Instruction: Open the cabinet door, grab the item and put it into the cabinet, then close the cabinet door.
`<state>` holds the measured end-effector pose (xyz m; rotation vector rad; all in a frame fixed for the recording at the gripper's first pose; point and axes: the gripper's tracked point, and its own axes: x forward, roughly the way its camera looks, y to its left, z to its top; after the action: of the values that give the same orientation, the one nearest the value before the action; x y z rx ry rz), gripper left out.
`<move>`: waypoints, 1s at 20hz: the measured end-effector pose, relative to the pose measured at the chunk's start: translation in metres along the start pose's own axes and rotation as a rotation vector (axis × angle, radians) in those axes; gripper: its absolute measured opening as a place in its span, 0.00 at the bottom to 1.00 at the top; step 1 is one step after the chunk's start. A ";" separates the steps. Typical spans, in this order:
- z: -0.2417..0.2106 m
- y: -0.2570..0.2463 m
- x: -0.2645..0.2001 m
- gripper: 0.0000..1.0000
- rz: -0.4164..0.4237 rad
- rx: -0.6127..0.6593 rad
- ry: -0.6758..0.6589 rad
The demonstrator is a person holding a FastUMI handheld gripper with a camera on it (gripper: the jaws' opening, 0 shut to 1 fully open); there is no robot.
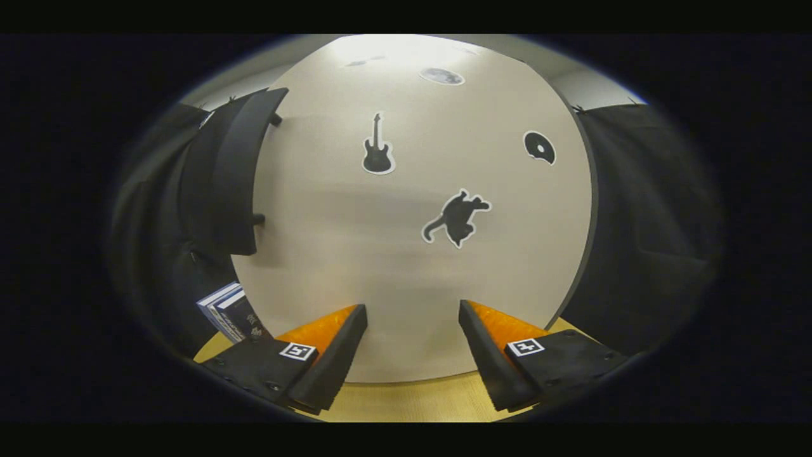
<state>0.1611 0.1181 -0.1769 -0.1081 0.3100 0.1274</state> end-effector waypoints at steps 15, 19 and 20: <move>0.018 -0.031 -0.111 0.95 -0.023 0.039 0.015; 0.059 -0.060 -0.159 0.95 -0.031 0.056 -0.060; 0.069 -0.069 -0.172 0.96 -0.039 0.056 -0.072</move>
<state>0.0287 0.0396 -0.0524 -0.0544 0.2395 0.0838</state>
